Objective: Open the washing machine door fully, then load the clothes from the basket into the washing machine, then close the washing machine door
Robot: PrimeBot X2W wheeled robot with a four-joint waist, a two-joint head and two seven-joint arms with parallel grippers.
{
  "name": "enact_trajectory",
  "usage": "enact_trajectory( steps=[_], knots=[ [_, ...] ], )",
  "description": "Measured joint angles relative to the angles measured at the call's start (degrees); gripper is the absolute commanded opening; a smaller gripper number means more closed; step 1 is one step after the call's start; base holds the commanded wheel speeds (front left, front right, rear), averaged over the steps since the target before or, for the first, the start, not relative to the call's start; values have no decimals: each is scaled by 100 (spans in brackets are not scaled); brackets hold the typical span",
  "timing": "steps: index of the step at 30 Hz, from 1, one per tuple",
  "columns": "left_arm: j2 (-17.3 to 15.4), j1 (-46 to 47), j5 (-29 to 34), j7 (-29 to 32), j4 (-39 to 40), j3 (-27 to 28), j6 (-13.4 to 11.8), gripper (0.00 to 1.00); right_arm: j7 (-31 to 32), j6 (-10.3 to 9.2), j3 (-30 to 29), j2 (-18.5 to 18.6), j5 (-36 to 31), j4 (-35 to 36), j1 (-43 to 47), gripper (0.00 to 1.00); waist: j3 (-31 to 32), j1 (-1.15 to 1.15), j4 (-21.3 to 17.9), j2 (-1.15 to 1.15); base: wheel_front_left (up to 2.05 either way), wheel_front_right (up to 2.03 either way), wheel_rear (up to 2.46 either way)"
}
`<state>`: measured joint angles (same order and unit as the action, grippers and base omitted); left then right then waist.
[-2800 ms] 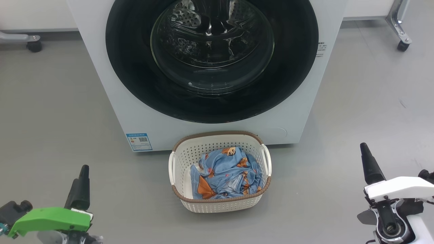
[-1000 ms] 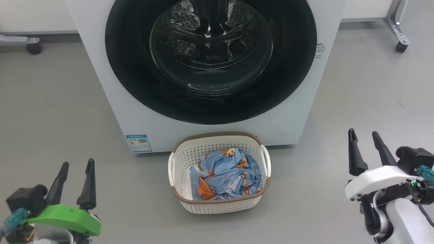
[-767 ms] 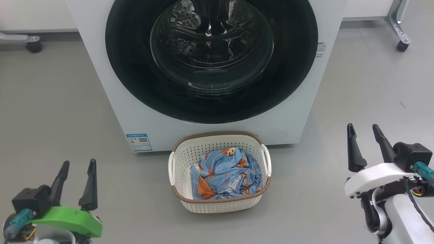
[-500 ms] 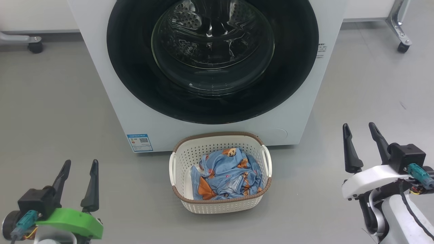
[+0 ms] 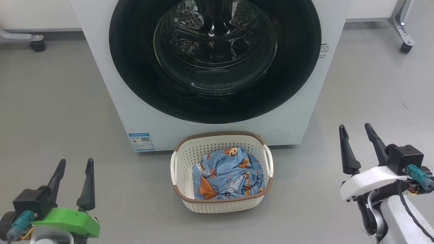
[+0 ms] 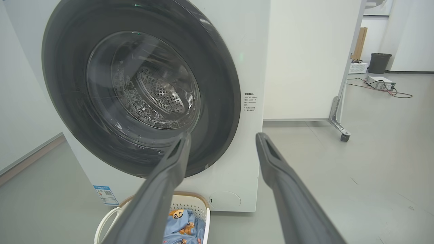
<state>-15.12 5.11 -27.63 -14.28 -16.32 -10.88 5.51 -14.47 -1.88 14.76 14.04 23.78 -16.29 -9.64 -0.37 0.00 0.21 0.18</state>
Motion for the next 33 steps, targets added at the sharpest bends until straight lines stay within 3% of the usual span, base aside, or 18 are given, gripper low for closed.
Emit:
enact_trajectory(
  steps=[33],
  knots=[
    [29, 17, 193, 0, -40, 135, 8, 100, 0, 33, -56, 14, -2, -153, -46, 100, 20, 0, 30, 0, 0, 0, 0]
  ],
)
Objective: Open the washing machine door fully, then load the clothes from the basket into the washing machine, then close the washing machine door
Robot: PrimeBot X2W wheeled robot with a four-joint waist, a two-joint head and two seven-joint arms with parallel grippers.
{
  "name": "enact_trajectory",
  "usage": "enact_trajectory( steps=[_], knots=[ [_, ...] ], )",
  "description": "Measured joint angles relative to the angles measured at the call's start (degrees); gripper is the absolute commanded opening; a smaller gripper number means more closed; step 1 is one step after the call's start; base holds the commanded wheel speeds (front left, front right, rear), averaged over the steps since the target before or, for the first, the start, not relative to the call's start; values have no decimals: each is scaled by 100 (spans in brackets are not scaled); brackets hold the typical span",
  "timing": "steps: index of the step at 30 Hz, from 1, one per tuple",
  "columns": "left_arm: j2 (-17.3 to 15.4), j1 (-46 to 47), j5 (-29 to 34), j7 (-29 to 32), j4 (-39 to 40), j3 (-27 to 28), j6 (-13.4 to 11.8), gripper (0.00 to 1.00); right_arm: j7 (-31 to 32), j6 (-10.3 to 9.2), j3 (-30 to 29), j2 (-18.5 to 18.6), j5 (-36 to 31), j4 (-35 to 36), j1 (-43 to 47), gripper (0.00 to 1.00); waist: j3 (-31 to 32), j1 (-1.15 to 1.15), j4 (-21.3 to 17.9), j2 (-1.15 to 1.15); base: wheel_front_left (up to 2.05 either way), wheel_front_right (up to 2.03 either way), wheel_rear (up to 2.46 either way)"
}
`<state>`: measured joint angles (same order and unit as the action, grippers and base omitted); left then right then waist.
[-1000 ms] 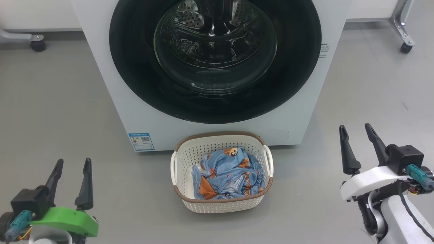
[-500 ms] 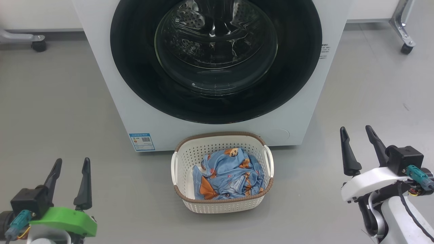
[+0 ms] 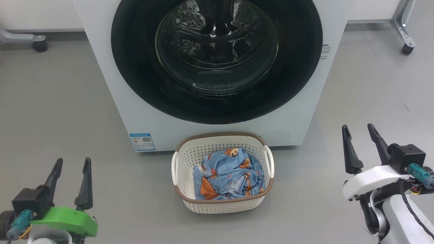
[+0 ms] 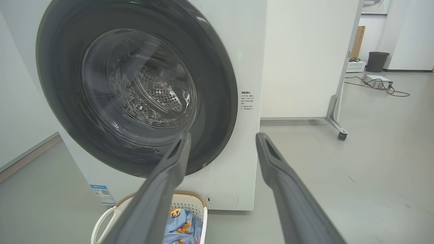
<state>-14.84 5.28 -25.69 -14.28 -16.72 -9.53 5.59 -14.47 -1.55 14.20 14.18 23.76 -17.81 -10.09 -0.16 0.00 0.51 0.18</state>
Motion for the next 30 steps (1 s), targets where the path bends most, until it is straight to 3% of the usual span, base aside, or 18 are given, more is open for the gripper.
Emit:
enact_trajectory(
  steps=[15, 30],
  knots=[
    [2, 18, 215, 0, -7, 12, 48, 100, 0, 44, -76, -4, -8, 8, -13, 100, -5, 0, 10, 0, 7, 7, -15],
    [58, 66, 216, 0, 0, 54, 54, 100, 0, 48, -133, -19, -9, 21, -24, 100, -96, 0, 39, 0, 37, 37, -74]
  ],
)
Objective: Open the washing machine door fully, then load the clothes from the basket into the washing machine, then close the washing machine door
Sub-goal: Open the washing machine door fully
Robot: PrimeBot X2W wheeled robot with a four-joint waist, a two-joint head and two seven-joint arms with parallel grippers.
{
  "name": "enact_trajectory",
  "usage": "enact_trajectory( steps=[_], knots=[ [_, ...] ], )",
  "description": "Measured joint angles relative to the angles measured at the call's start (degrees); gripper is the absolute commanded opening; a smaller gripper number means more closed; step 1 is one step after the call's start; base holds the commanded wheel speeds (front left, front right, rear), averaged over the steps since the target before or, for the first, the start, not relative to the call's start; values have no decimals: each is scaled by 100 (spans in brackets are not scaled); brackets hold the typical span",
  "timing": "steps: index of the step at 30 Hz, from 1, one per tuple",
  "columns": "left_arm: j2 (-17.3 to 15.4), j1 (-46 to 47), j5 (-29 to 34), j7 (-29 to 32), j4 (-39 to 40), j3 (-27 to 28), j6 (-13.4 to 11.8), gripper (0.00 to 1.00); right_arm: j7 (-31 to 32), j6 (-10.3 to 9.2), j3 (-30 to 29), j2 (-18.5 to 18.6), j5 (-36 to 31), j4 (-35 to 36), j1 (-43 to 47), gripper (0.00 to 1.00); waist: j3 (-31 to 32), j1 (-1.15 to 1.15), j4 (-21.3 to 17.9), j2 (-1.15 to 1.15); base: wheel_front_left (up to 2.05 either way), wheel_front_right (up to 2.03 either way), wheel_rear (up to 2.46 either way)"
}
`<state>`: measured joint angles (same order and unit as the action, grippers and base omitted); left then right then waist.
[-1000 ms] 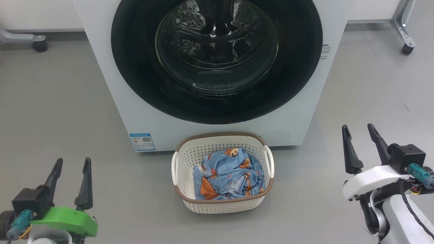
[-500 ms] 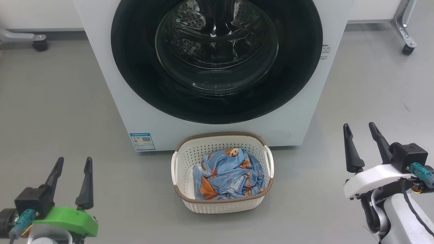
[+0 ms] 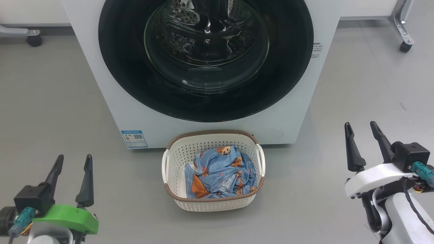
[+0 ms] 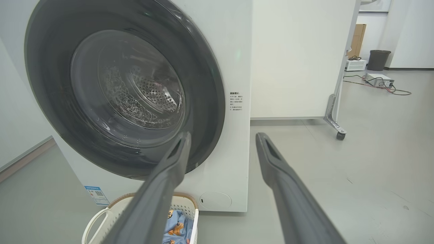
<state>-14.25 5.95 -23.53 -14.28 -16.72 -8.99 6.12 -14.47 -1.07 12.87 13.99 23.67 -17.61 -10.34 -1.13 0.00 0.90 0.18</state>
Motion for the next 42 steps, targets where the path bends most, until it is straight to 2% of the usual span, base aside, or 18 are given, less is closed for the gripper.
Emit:
enact_trajectory(
  steps=[18, 42],
  knots=[
    [131, 41, -57, -1, 69, 169, 47, 100, 0, -1, -102, -20, -1, 32, -12, 100, -94, 0, 0, 0, 70, 70, -140],
    [113, 59, 41, -16, 180, 198, 77, 100, 0, 1, -222, -92, -47, 149, -29, 100, -186, 0, 21, 0, 53, 53, -105]
  ],
)
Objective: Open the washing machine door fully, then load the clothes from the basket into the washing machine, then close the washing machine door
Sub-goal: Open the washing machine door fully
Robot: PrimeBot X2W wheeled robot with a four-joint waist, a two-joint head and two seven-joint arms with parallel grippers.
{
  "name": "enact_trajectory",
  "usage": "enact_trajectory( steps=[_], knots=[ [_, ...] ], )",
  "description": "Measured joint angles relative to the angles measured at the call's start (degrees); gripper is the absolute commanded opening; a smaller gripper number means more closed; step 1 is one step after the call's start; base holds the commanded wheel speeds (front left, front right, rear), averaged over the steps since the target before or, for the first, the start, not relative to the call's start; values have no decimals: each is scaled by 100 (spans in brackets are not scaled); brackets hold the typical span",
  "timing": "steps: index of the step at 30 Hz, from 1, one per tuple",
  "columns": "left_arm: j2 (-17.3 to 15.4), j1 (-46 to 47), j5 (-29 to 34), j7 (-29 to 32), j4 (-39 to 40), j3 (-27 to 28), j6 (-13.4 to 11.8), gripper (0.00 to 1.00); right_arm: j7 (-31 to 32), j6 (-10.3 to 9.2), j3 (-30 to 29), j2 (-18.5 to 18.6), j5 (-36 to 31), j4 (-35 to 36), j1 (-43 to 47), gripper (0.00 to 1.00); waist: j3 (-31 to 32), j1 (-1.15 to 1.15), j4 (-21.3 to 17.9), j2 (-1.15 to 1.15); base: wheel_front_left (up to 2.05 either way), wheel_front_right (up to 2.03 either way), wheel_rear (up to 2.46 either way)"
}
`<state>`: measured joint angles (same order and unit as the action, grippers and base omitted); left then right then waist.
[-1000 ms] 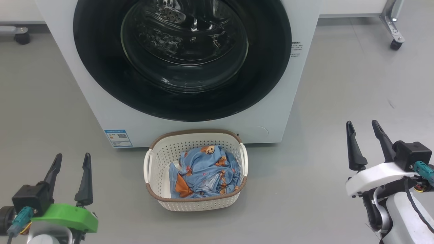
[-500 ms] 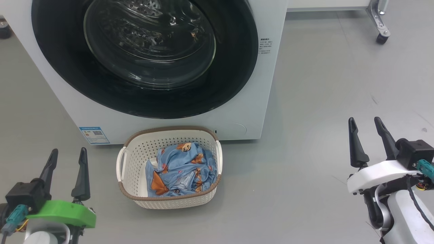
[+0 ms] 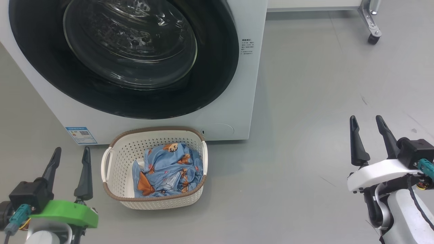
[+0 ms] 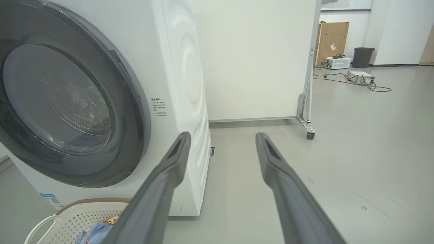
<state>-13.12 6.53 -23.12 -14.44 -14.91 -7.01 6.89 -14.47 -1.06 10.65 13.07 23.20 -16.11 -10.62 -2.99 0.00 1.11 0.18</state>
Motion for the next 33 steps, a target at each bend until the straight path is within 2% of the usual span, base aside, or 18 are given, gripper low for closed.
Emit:
enact_trajectory(
  steps=[33],
  knots=[
    [18, -4, 0, 0, 31, -18, 23, 100, 0, 45, -145, -76, -13, 11, 0, 100, 14, 0, 77, 0, 5, 5, -10]
  ],
)
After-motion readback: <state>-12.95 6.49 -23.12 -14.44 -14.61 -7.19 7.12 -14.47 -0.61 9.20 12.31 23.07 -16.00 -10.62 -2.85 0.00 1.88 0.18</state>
